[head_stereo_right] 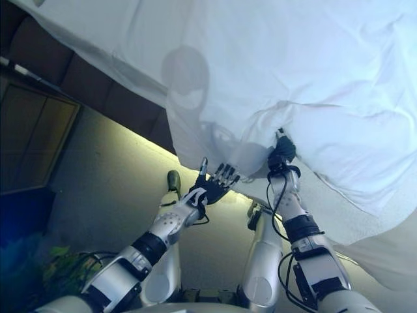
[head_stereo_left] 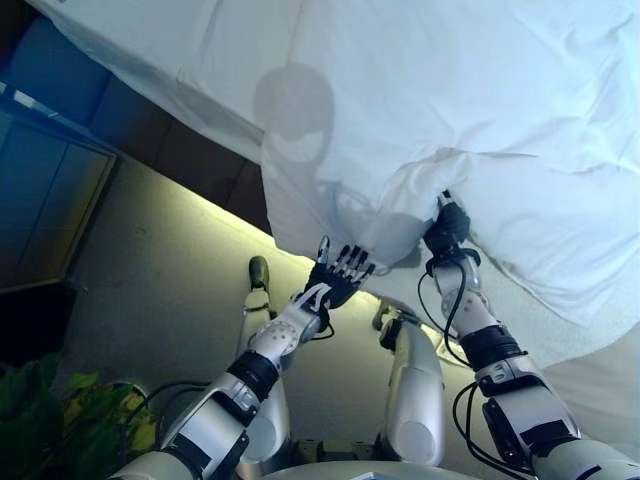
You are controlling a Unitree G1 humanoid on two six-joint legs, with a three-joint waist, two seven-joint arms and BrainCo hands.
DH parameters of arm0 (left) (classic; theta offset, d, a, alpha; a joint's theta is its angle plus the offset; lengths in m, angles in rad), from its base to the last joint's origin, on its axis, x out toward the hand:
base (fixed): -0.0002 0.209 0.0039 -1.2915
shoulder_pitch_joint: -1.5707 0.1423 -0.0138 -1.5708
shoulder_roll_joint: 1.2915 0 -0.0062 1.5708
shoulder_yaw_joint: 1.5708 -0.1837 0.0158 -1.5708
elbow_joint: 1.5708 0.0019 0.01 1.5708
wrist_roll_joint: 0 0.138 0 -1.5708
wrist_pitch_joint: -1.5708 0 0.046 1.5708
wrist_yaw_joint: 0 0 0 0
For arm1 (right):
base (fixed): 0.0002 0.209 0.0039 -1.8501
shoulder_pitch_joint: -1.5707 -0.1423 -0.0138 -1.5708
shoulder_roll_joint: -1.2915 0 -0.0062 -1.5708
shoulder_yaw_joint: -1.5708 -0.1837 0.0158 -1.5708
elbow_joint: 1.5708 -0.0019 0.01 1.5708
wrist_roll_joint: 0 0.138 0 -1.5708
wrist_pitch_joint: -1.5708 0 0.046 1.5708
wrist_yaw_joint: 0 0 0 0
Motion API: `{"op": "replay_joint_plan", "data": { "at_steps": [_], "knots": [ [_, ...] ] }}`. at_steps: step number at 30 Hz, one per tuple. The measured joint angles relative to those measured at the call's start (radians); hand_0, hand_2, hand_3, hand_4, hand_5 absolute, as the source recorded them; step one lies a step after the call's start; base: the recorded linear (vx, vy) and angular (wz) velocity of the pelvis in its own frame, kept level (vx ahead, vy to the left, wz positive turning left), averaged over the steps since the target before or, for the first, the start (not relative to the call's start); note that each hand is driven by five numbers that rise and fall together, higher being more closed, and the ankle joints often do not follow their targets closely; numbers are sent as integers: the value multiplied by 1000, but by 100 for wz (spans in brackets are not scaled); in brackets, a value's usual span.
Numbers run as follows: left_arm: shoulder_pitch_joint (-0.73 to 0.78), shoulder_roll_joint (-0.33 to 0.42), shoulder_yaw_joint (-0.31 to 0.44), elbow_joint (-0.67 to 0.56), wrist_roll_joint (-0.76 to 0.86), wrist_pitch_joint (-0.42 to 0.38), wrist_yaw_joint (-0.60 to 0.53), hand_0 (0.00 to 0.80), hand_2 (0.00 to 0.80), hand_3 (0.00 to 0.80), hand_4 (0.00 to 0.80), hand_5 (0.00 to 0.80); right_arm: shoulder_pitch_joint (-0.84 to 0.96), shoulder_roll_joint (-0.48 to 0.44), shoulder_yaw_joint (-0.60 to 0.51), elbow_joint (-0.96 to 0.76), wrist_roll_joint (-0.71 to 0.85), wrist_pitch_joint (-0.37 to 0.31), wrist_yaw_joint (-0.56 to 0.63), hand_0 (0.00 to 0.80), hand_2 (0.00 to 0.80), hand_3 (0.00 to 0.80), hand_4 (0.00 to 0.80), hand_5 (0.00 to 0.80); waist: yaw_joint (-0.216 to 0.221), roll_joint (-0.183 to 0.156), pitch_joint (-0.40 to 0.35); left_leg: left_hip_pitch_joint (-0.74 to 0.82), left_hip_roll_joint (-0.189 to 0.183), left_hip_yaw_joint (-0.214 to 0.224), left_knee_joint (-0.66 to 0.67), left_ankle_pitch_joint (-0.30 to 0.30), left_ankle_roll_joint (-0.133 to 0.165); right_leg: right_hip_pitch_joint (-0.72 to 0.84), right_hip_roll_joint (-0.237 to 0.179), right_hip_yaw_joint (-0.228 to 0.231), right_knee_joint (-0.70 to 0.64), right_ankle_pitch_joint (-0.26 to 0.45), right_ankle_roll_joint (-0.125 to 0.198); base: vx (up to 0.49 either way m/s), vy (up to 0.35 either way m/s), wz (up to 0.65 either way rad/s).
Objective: Make the bed neatly
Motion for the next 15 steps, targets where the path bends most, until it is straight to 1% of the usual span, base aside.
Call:
{"op": "replay_joint_plan", "data": {
  "at_steps": [5,7,8,12,14,15],
  "knots": [
    [26,-1,-5,43,89,50,7,0,0,0,0,0,0,7,0,-14,0,0,-15,800,800,800,800,800,0,0,0,0,0,0,2,0,1,0,-2,-2,1,1,0,0,0,0],
    [42,-1,-5,55,111,73,-18,0,0,0,0,0,0,15,1,-24,0,0,-16,800,800,800,800,800,2,-1,0,-1,3,1,6,-4,0,0,-1,-4,2,0,-5,38,-32,-4],
    [41,-1,-8,59,121,82,-38,0,0,0,0,0,0,17,4,-28,0,0,-16,800,800,800,800,800,0,-1,0,-4,5,1,14,-7,0,-3,-2,-5,6,0,-3,69,-51,-4],
    [28,-1,-19,47,131,102,-81,0,0,0,0,0,-1,21,8,-28,22,-1,-10,800,800,800,800,800,0,-3,0,-14,9,-2,34,-16,-1,-7,-1,-8,16,-4,-5,11,-26,-1],
    [24,3,-33,27,130,107,-87,0,0,0,0,0,-2,21,9,-28,30,-2,-8,800,800,800,800,800,2,-6,0,-18,11,-2,38,-20,-1,-9,-2,-10,16,-6,-9,-76,7,-4],
    [26,2,-33,20,130,109,-87,0,0,0,0,0,-2,21,9,-29,32,-2,-7,800,800,800,800,800,3,-8,0,-20,12,-1,44,-18,-1,-9,-1,-11,18,1,-6,-63,15,-4]
  ]
}}
